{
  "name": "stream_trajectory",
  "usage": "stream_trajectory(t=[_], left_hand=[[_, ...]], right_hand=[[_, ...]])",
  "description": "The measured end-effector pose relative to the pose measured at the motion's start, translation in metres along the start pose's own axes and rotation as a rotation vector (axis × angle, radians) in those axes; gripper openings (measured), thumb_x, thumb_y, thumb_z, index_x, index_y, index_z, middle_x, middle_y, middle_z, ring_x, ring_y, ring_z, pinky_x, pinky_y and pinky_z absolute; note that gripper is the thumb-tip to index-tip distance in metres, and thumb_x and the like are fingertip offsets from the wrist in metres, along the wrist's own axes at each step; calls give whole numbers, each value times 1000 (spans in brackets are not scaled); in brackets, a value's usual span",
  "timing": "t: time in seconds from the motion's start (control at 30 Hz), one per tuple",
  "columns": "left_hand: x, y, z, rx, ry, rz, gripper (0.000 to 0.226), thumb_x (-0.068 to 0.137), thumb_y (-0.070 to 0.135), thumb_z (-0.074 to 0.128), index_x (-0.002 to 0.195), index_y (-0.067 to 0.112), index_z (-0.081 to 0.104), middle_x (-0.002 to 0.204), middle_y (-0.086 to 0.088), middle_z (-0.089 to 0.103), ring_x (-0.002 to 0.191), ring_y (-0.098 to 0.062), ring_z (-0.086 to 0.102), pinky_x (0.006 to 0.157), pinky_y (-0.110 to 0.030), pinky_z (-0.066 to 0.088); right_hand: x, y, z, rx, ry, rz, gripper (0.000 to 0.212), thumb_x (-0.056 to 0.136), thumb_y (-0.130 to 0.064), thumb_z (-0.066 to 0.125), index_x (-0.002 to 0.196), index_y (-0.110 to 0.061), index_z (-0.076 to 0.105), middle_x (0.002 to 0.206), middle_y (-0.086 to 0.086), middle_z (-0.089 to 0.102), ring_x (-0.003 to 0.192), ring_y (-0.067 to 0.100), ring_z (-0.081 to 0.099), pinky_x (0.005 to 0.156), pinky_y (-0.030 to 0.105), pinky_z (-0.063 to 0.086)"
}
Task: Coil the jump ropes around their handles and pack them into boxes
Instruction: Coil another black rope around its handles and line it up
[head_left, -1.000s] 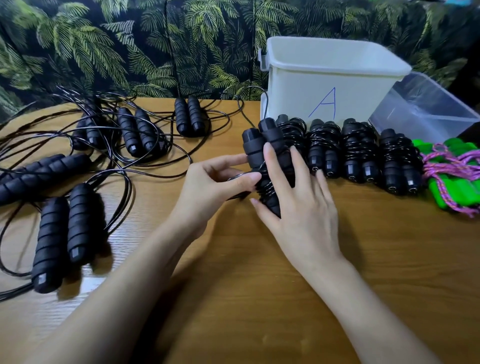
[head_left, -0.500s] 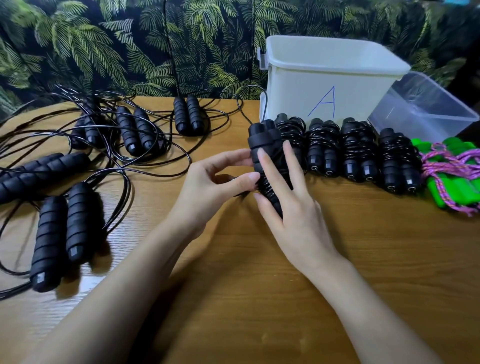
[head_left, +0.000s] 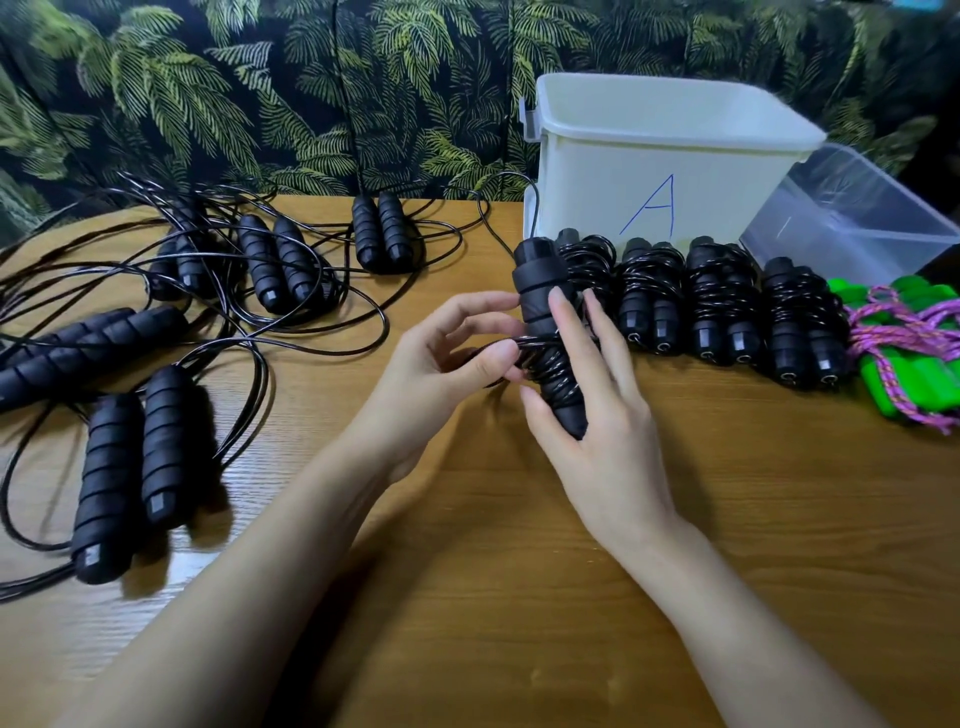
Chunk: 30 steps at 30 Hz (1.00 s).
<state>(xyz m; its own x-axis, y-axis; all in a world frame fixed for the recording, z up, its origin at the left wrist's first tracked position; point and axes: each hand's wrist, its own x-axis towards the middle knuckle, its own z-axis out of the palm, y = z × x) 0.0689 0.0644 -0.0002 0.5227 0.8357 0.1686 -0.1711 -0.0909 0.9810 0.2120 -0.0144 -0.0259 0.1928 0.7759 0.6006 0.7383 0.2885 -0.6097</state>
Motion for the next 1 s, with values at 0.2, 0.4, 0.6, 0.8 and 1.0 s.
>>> stream_trajectory(t=[0.2, 0.4, 0.6, 0.8, 1.0], left_hand=[[3, -5, -5, -113, -18, -121, 54, 82, 20, 70, 133, 29, 53, 122, -1, 69, 106, -14, 66, 86, -25, 51], [4, -2, -6, -195, -29, -121, 67, 81, 17, 70, 144, 23, 46, 114, -9, 70, 105, -16, 65, 84, -23, 50], [3, -2, -3, -100, 190, -82, 66, 71, 23, 84, 131, 26, 55, 97, -5, 70, 92, -14, 68, 75, -22, 52], [3, 2, -3, -36, 260, -49, 65, 63, 29, 80, 124, 20, 58, 85, -2, 68, 83, -11, 67, 77, -23, 52], [4, 5, -8, -27, 227, -3, 55, 66, 25, 78, 117, 22, 61, 80, 0, 69, 81, -7, 67, 74, -19, 50]], right_hand=[[-1, -4, 2, 165, -28, -4, 62, 93, -16, 64, 149, -21, 36, 156, 13, 35, 145, 9, 31, 111, 8, 23], [1, -8, 1, 352, -134, 26, 58, 95, -25, 54, 147, -28, 30, 156, 5, 36, 147, 10, 29, 118, 21, 23], [2, -5, 5, 101, -159, -5, 61, 99, -34, 44, 155, -24, 22, 163, 2, 24, 148, 3, 19, 114, 9, 17], [4, -1, 0, 267, -186, 68, 54, 102, -24, 48, 151, -26, 26, 158, -8, 28, 145, -6, 22, 112, 8, 18], [8, 0, -6, 455, -230, 146, 52, 102, -18, 44, 149, -27, 25, 152, -22, 29, 142, -11, 23, 111, 8, 19]])
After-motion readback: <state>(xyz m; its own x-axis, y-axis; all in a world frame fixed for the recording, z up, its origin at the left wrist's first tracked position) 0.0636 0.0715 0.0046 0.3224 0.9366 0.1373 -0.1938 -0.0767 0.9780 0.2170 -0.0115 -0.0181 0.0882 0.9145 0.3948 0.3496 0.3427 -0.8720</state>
